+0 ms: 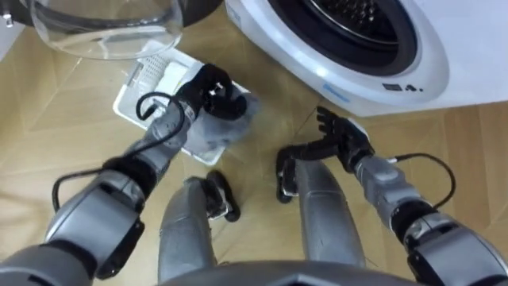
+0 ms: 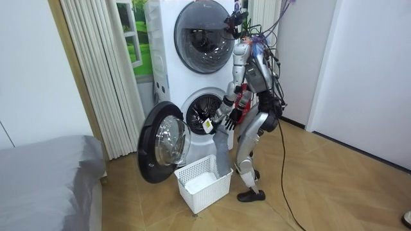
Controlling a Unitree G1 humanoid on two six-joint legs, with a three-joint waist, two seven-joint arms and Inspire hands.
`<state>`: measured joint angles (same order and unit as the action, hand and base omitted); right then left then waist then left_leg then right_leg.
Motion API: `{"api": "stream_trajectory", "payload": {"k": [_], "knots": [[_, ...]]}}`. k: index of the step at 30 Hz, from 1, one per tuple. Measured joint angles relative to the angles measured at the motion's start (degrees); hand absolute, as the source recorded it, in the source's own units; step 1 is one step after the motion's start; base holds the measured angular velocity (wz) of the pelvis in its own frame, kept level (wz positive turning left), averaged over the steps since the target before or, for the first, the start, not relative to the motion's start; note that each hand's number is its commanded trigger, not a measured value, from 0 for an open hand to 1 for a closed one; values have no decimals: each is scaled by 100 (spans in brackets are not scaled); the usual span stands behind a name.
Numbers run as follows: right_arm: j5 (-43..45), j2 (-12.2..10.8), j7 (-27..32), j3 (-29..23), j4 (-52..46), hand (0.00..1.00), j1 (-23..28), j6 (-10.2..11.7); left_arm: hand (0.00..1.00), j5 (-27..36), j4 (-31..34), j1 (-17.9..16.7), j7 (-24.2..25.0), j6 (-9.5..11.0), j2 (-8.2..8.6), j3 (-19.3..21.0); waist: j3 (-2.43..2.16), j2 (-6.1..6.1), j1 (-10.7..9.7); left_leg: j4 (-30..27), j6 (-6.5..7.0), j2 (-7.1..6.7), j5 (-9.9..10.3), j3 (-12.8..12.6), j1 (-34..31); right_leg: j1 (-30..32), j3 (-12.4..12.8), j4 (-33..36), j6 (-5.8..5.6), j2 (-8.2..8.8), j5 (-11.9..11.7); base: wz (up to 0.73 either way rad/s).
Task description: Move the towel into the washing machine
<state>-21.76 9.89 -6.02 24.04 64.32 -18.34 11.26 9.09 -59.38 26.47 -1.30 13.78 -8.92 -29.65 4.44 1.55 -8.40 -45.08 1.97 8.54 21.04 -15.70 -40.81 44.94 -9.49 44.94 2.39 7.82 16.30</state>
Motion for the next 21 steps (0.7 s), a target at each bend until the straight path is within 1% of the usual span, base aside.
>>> {"api": "stream_trajectory", "payload": {"k": [1,3,4,5,6,7,10,13,14,15,18,19,20,21], "knots": [[10,0,-10,-2,0,0,-1,0,100,102,33,-25,67,1,22,-1,-1,-3,35,26,-4,-1,-3,1,30,-33,-3,-39,-9,-5,-5,0],[64,0,-31,2,20,0,-2,-3,100,490,62,-50,325,3,156,-12,-4,-6,88,104,8,-20,-29,6,140,-163,-23,-142,-47,-3,-28,2],[67,-2,-44,3,20,0,4,-3,100,636,63,-54,392,3,167,-35,-5,-8,93,132,14,-28,-37,5,168,-191,-23,-153,-52,1,-31,3],[86,-13,-44,2,10,0,3,-3,100,926,126,-74,555,1,170,-46,-6,-9,108,150,16,-33,-38,0,200,-231,-23,-180,-62,2,-37,0],[157,-38,-31,-1,5,0,-5,-2,100,1311,289,-139,704,2,127,-91,-6,-9,110,173,21,-35,-43,1,216,-260,-30,-228,-79,0,-47,0],[194,-43,-35,0,4,0,-9,-2,100,1487,370,-168,779,2,107,-102,-7,-9,109,177,22,-37,-43,1,223,-270,-32,-234,-83,0,-49,0],[204,-62,-64,-1,5,0,-23,-1,100,2382,772,-268,1249,2,40,-104,-14,-20,121,179,29,-45,-47,2,249,-306,-30,-243,-98,5,-60,0],[204,-73,-147,-56,7,0,-7,-3,100,2966,843,-268,1550,1,89,-87,-22,-19,124,254,37,-44,-76,3,321,-382,-34,-342,-102,-23,-115,0],[204,-73,-174,-64,7,0,-3,-5,100,3048,866,-274,1595,-1,103,-87,-25,-21,127,290,35,-46,-88,2,348,-413,-34,-388,-103,-32,-135,-7],[203,-71,-228,-85,5,0,-4,-4,100,3192,894,-284,1698,-1,133,-88,-48,-16,132,355,30,-39,-115,1,385,-461,-28,-492,-107,-72,-194,-9],[208,-76,-239,-126,5,0,1,-3,100,3327,894,-315,1935,-2,153,-93,-67,-15,139,486,15,-29,-176,-3,548,-667,-25,-755,-102,-187,-335,-11],[207,-82,-238,-123,4,0,5,-3,100,3378,895,-328,1981,-2,151,-99,-77,-16,137,507,8,-24,-181,-2,573,-704,-25,-791,-103,-192,-347,-7],[206,-115,-239,-123,-1,0,21,-3,100,3498,918,-374,2052,-2,149,-102,-122,-35,135,562,3,-32,-193,-7,625,-746,-18,-830,-102,-194,-363,0],[216,-143,-247,-124,-3,0,30,-4,100,3601,927,-394,2113,-2,157,-100,-129,-38,130,571,4,-30,-202,-6,682,-814,-28,-851,-104,-199,-365,0]]}}
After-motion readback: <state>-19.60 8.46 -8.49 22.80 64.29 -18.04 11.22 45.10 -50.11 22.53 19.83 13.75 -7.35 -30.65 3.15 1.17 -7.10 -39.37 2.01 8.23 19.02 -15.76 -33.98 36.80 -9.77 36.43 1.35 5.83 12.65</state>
